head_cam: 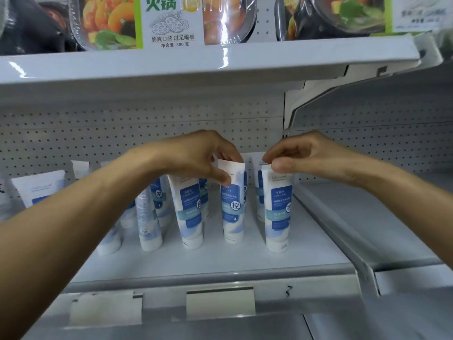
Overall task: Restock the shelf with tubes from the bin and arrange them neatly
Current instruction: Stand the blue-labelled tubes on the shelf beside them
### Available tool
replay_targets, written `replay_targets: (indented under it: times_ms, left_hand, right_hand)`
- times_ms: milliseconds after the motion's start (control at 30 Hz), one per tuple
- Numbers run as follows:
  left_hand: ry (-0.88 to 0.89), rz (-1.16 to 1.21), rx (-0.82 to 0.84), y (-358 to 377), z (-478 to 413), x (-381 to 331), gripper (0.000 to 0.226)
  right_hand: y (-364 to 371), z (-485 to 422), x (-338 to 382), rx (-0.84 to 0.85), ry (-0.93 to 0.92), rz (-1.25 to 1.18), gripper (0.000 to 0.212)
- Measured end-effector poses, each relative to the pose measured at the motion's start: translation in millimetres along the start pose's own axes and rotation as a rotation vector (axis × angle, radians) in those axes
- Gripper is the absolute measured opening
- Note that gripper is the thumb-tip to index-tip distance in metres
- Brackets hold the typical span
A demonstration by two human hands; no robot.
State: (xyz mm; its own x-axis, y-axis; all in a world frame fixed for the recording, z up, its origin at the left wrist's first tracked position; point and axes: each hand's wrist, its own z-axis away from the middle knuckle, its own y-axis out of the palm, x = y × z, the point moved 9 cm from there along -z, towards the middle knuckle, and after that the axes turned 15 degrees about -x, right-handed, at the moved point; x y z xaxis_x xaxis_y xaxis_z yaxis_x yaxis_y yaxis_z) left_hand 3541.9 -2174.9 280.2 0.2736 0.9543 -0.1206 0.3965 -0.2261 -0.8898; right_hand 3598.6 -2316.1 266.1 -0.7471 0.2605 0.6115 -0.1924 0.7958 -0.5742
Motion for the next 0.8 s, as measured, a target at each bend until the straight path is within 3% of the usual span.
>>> replay_targets:
  times_ms: [167, 367, 800]
  left_hand:
    - [0.01, -0.009, -0.048, 6.5, -6.9, -2.1, 0.013]
    - [-0.072, 0.185, -0.094, 10.7, -8.9, -1.0, 0.012]
    - [-0.147, 0.266, -0.166, 14.2, -7.5, 2.4, 0.012]
  right_hand:
    - [13.2, 7.8, -15.4, 0.104, 0.098, 0.029, 0.027]
    - [12.9, 5.5, -15.6, 0.042, 0.119, 0.072, 0.014]
    - [15.1, -3.2, -18.7, 0.012, 0.109, 0.112, 0.016]
